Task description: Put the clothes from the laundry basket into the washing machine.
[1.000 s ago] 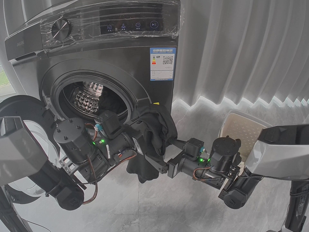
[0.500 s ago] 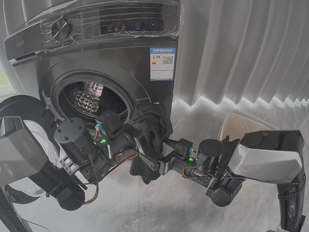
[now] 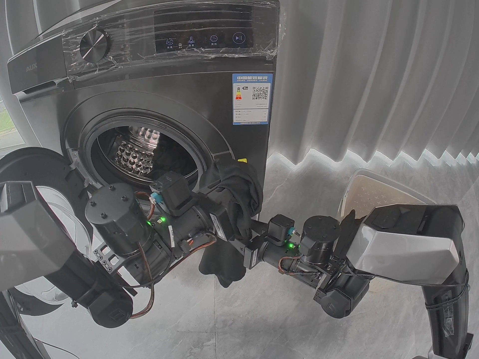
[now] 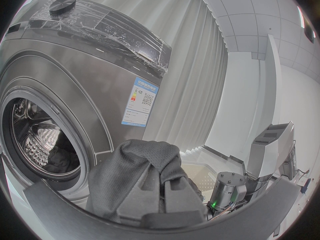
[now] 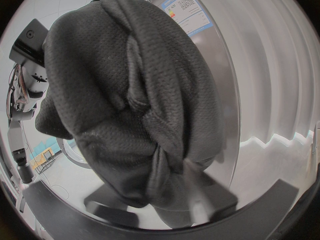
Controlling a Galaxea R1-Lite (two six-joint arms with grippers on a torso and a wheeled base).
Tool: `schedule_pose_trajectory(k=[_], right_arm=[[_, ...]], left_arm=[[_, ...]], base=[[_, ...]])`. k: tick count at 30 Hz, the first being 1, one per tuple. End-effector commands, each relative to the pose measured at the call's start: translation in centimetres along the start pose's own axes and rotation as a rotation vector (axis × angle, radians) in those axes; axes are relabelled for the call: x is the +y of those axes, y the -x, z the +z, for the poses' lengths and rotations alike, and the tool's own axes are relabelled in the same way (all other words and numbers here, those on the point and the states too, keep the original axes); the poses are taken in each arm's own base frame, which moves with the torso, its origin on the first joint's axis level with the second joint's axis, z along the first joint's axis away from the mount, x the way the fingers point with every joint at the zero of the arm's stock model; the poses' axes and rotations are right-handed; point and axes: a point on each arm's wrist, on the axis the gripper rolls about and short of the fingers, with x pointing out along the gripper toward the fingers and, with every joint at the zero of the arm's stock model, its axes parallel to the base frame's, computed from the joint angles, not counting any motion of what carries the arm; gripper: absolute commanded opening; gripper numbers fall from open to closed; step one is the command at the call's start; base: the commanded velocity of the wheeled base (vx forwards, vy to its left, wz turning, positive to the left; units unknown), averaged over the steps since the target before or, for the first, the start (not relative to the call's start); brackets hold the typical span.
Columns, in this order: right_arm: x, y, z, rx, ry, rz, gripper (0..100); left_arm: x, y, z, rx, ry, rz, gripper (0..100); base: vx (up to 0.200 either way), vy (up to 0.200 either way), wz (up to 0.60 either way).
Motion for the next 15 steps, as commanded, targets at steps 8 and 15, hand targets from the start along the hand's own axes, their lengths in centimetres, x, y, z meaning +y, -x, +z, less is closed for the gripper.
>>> schedule_pose_trajectory(k=[8,15], right_arm=[[0.6,0.5,-0.2,0.016,-0.002,0.011,0],[5.4,5.9,2.3,0.094,-0.019,0.115,0]], left_arm=[[-0.5,0.2,0.4,-0.014,0.006,0.014,0],[1.2,0.2,0.8,-0.033,0.001,0.097,0]], base=[[0.0,0.0,0.0],[0.0,0.0,0.0]])
